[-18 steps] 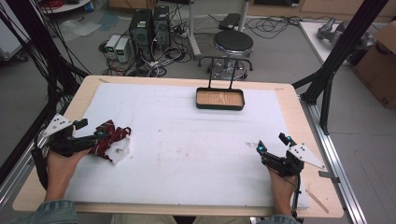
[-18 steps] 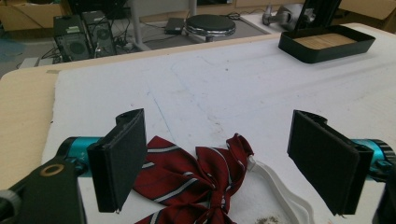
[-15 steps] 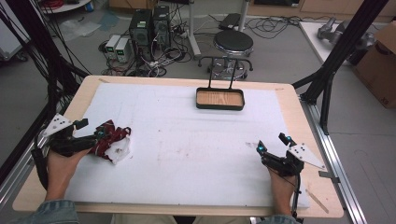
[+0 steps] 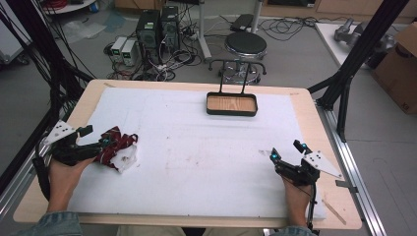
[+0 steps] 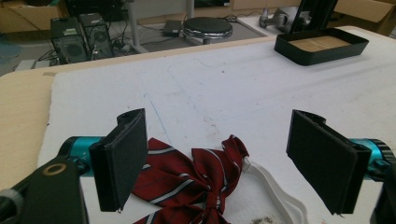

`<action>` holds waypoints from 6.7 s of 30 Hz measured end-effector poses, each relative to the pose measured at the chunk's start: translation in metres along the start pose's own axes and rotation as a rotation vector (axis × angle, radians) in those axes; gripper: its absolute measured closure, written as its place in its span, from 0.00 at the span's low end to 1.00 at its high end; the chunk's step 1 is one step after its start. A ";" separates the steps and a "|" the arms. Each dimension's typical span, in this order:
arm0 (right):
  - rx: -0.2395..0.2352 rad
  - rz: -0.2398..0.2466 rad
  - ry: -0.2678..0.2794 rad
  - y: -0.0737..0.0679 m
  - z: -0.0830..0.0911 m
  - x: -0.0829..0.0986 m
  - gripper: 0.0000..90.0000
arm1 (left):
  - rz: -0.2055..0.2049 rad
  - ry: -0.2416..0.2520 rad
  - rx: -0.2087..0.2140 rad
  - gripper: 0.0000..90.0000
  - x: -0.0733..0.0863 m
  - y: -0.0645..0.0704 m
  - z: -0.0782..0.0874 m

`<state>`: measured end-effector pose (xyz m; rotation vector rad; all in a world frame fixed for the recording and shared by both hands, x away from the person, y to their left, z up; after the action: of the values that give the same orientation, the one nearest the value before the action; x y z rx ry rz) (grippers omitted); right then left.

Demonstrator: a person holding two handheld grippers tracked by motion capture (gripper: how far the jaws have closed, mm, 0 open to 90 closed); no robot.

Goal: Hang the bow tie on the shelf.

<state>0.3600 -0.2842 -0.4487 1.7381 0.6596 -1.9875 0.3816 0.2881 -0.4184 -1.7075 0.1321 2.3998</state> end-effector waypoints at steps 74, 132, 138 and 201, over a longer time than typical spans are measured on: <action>-0.001 -0.006 -0.010 0.000 0.000 0.002 0.12 | -0.201 -0.094 0.063 0.83 0.015 0.054 -0.023; -0.026 -0.033 -0.001 0.001 -0.001 0.002 0.12 | -0.239 0.132 0.261 0.83 -0.152 0.214 -0.147; -0.025 -0.037 -0.002 0.001 -0.002 0.002 0.12 | -0.196 0.163 0.249 0.83 -0.173 0.218 -0.160; -0.022 -0.029 -0.008 0.001 -0.002 0.002 0.12 | -0.144 0.054 0.160 0.53 -0.146 0.153 -0.159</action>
<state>0.3617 -0.2842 -0.4515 1.7168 0.7055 -1.9980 0.5433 0.0937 -0.3392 -1.6508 0.1958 2.1798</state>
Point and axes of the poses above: each handheld gripper's, and its own axes: z roughly backward along the jaws, x roughly out of its underside, y roughly to its right, the point moved 9 cm from there along -z, roughly forward along the jaws, and after that the axes turned 15 degrees about -x, right-handed, at the moved point
